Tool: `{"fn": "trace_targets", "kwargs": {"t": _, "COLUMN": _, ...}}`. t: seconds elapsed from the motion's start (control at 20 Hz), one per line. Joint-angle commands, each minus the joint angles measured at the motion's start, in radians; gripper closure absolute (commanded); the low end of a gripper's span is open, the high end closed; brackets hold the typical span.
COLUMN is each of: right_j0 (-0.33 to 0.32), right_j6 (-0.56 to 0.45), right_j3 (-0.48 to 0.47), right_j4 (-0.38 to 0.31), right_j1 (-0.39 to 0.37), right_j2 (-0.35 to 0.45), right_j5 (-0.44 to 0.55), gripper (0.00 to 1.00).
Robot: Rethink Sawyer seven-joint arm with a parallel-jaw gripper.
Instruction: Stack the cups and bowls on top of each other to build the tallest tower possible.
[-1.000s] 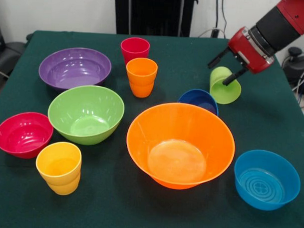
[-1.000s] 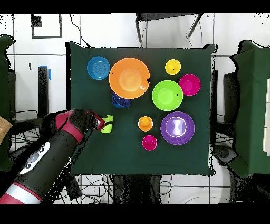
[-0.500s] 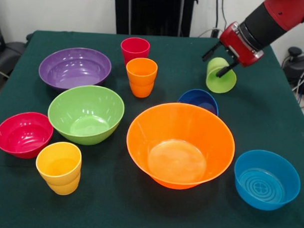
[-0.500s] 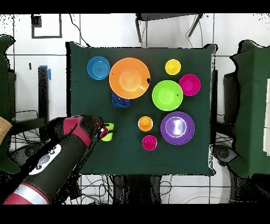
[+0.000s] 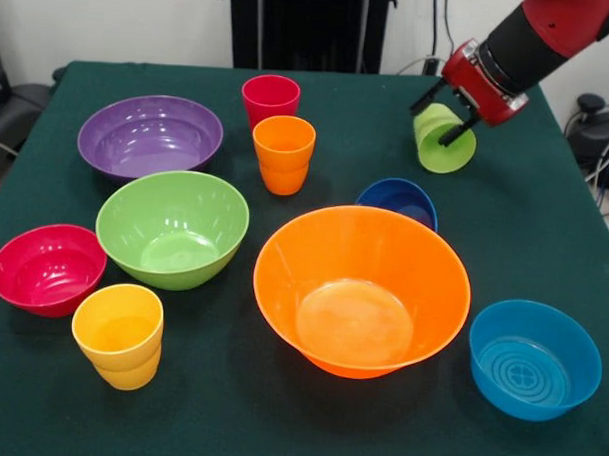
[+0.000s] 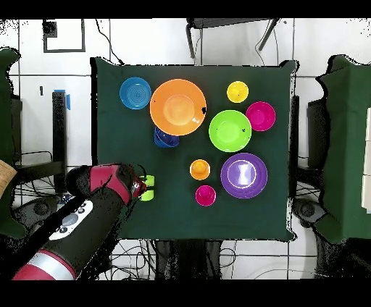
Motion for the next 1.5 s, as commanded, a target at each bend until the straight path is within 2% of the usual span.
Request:
{"fn": "trace_targets", "kwargs": {"t": 0.05, "right_j0": -0.053, "right_j6": 0.11, "right_j3": 0.101, "right_j4": 0.05, "right_j1": -0.019, "right_j2": 0.231, "right_j5": 0.092, "gripper": 0.0}}
{"fn": "trace_targets", "kwargs": {"t": 0.25, "right_j0": -0.083, "right_j6": 0.111, "right_j3": 0.119, "right_j4": 0.055, "right_j1": -0.024, "right_j2": 0.252, "right_j5": 0.135, "gripper": 0.0}}
{"fn": "trace_targets", "kwargs": {"t": 0.5, "right_j0": -0.111, "right_j6": 0.101, "right_j3": 0.131, "right_j4": 0.035, "right_j1": -0.022, "right_j2": 0.258, "right_j5": 0.132, "gripper": 0.0}}
{"fn": "trace_targets", "kwargs": {"t": 0.55, "right_j0": -0.107, "right_j6": 0.112, "right_j3": 0.135, "right_j4": 0.028, "right_j1": -0.022, "right_j2": 0.25, "right_j5": 0.111, "gripper": 1.0}}
{"fn": "trace_targets", "kwargs": {"t": 0.7, "right_j0": -0.117, "right_j6": 0.109, "right_j3": 0.16, "right_j4": 0.037, "right_j1": -0.032, "right_j2": 0.258, "right_j5": 0.051, "gripper": 1.0}}
{"fn": "trace_targets", "kwargs": {"t": 0.9, "right_j0": -0.118, "right_j6": 0.142, "right_j3": 0.158, "right_j4": 0.047, "right_j1": -0.027, "right_j2": 0.249, "right_j5": 0.079, "gripper": 1.0}}
{"fn": "trace_targets", "kwargs": {"t": 1.15, "right_j0": -0.128, "right_j6": 0.112, "right_j3": 0.153, "right_j4": 0.055, "right_j1": -0.046, "right_j2": 0.283, "right_j5": 0.02, "gripper": 1.0}}
{"fn": "trace_targets", "kwargs": {"t": 1.25, "right_j0": -0.149, "right_j6": 0.07, "right_j3": 0.171, "right_j4": 0.056, "right_j1": -0.074, "right_j2": 0.316, "right_j5": -0.028, "gripper": 1.0}}
{"fn": "trace_targets", "kwargs": {"t": 1.35, "right_j0": -0.191, "right_j6": 0.004, "right_j3": 0.2, "right_j4": 0.048, "right_j1": -0.105, "right_j2": 0.363, "right_j5": -0.132, "gripper": 1.0}}
{"fn": "trace_targets", "kwargs": {"t": 1.4, "right_j0": -0.228, "right_j6": -0.036, "right_j3": 0.223, "right_j4": 0.037, "right_j1": -0.122, "right_j2": 0.406, "right_j5": -0.24, "gripper": 1.0}}
{"fn": "trace_targets", "kwargs": {"t": 1.5, "right_j0": -0.289, "right_j6": -0.109, "right_j3": 0.221, "right_j4": -0.003, "right_j1": -0.14, "right_j2": 0.465, "right_j5": -0.317, "gripper": 1.0}}
